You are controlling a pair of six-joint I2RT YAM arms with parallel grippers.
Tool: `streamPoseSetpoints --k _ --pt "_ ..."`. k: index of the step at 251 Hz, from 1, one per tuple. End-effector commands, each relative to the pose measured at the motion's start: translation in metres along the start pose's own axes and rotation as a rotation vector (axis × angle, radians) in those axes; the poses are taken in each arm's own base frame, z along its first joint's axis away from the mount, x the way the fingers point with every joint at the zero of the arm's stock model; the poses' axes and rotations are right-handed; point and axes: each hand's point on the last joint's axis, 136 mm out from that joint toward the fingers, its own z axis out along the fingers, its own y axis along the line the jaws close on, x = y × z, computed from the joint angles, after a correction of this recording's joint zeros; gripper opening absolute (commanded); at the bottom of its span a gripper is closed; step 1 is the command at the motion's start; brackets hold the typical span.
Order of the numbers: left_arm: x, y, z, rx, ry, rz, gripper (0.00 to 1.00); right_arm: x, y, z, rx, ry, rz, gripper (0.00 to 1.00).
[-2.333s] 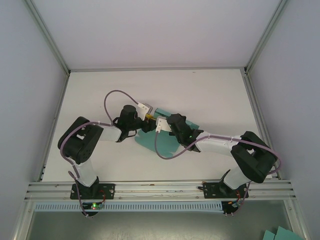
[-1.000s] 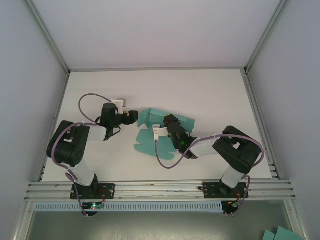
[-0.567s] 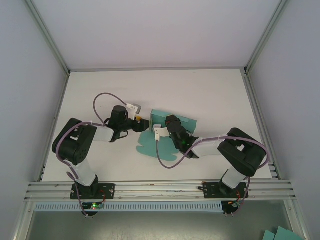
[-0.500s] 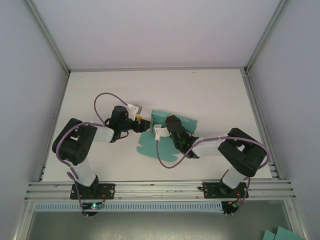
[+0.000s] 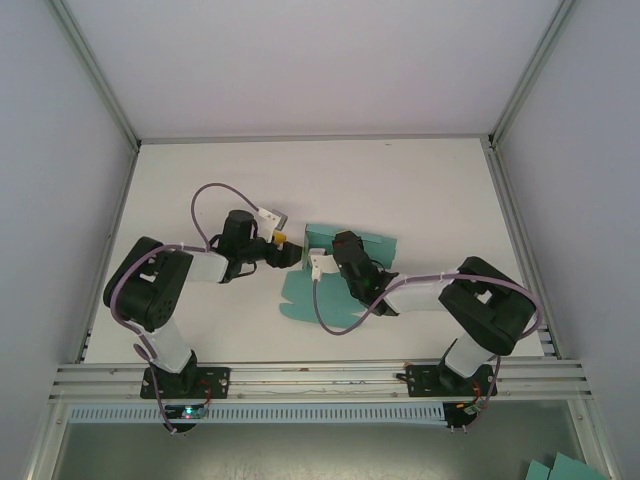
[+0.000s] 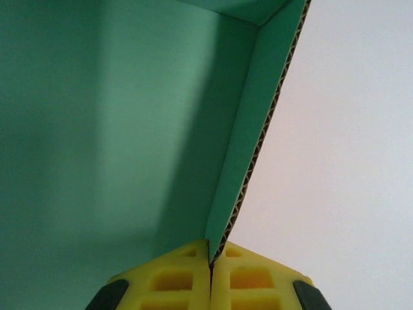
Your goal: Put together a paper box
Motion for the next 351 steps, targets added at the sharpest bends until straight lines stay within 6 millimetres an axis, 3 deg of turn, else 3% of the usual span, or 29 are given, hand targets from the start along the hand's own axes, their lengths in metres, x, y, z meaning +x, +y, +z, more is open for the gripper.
streamPoseSetpoints --k 1,78,130,180,232,289,351 --pt "-0.011 -0.011 -0.008 0.020 -0.043 0.006 0.80 -0.012 -0.004 -0.007 -0.007 -0.065 0.005 0.00" --pt "-0.020 0.001 -0.024 -0.020 -0.094 -0.020 0.80 -0.005 -0.024 -0.008 0.058 -0.052 -0.016 0.00" --pt "-0.017 -0.010 -0.019 0.064 -0.074 0.002 0.81 -0.003 -0.022 0.002 0.094 -0.031 -0.015 0.00" --pt "-0.013 -0.011 -0.026 0.038 -0.077 -0.003 0.83 0.004 -0.045 0.001 0.156 -0.019 0.067 0.00" --pt "-0.017 -0.017 -0.014 0.086 -0.071 0.015 0.83 0.002 -0.024 0.006 0.119 -0.026 0.061 0.00" --pt "-0.023 -0.008 0.005 0.092 -0.076 0.025 0.81 -0.007 0.013 0.006 0.091 -0.039 0.034 0.00" --pt "-0.019 -0.007 0.021 0.043 -0.004 0.115 0.81 -0.010 0.021 0.000 0.087 -0.046 0.055 0.00"
